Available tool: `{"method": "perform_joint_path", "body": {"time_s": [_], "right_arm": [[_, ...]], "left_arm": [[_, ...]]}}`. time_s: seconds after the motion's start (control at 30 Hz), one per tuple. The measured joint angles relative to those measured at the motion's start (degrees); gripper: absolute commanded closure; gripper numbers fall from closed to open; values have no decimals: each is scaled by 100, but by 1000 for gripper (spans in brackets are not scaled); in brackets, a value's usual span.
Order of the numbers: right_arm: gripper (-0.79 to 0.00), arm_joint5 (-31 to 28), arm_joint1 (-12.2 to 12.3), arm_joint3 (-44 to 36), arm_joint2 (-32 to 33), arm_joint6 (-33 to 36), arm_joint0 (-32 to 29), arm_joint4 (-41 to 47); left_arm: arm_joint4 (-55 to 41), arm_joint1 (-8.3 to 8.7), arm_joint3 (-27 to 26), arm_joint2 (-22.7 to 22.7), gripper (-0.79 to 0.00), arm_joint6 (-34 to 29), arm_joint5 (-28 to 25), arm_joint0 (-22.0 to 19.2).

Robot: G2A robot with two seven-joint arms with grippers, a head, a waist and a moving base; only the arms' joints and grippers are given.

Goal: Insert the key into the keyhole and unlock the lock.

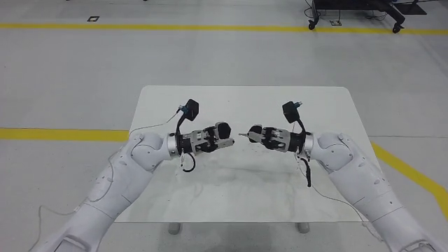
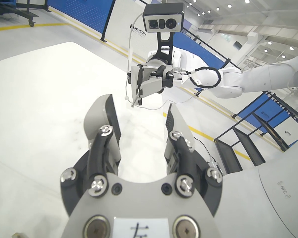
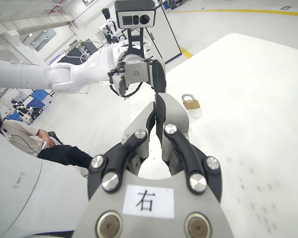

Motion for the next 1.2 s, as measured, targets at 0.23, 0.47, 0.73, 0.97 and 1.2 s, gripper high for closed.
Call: {"method": "perform_joint_path", "body": {"time_s": [0.23,0.47,0.73,0.97,1.2], "right_arm": [[0,4,121,-164,524,-268,-386,-158],[0,55,144,-244,613,-276,-474,-194],[0,54,144,-244,613,-276,-474,-194],[0,54,144,-244,613,-276,-474,-194],[0,54,144,-244,613,-276,-474,-194]], "left_arm": [[1919,372,-934,-1143,-785,298,626,834],[3685,578,-1985,-1783,-785,-129,2207,1700],[4390,449,-1262,-1263,-785,-208,2682,1255],[3963,287,-620,-814,-480,-332,2516,673],[3808,141,-256,-416,-286,-407,2540,362]]}}
